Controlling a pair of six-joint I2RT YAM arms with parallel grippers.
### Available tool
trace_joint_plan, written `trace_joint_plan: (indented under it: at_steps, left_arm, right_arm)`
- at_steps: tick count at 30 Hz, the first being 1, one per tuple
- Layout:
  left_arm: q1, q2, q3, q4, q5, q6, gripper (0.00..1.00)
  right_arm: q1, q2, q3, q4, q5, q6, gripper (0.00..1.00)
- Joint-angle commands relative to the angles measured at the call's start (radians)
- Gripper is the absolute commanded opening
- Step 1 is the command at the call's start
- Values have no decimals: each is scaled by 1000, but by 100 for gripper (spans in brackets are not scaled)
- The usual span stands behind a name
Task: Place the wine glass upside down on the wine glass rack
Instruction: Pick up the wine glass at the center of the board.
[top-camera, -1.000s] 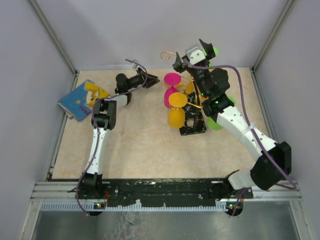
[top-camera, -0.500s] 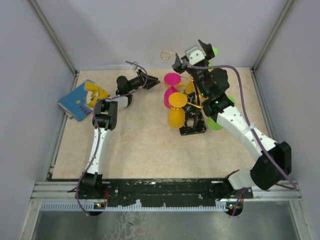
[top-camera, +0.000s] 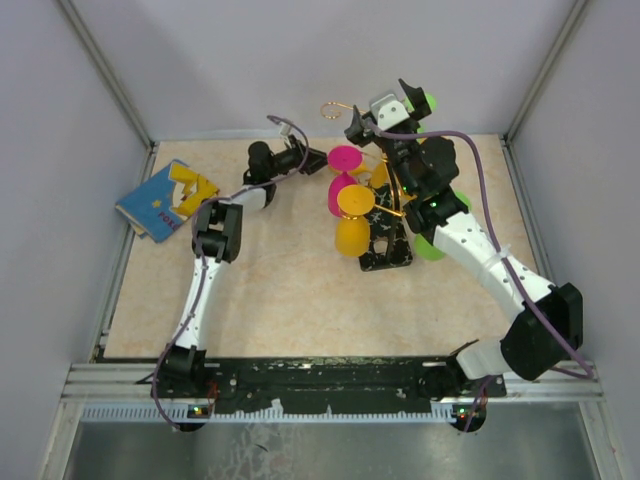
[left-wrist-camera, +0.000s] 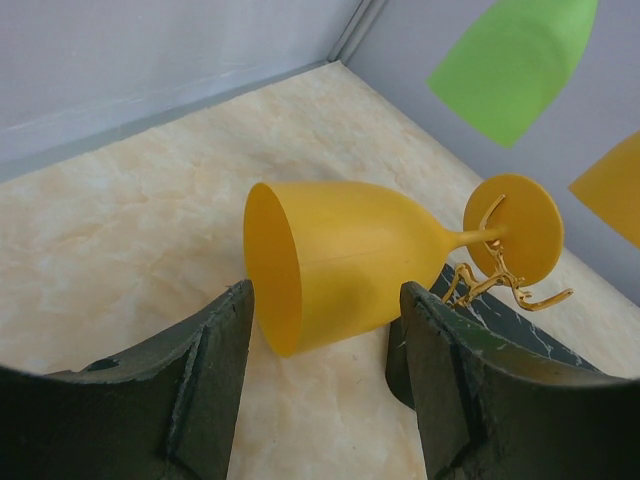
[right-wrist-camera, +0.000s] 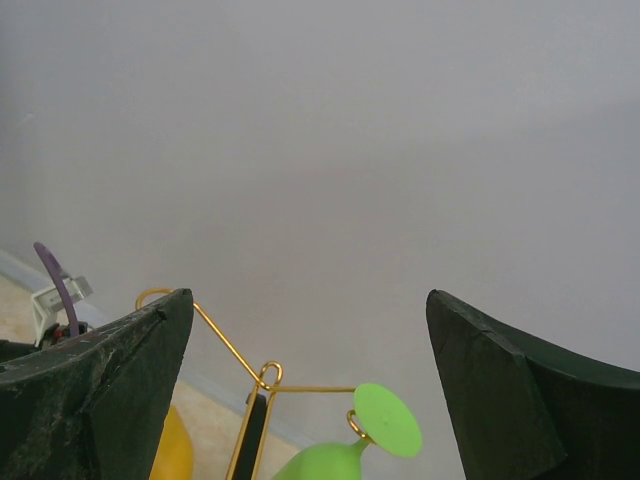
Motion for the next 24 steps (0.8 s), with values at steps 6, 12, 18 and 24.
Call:
trace_joint_plan:
  at_steps: [6, 12, 18, 24]
  left_arm:
    - [-34, 15, 31, -55, -3, 20, 66]
    - [-55, 30, 28, -16, 24, -8, 64]
    - [-64, 38, 19, 53, 47, -60, 62]
    - [-64, 39, 4, 112, 62, -102, 45]
  right_arm:
    - [-4, -55, -12, 51, 15, -2, 99]
    - [-4, -78, -37, 55, 17, -1, 99]
    - [-4, -89, -47, 59, 16, -5, 99]
    - [-4, -91, -50, 65, 10, -3, 99]
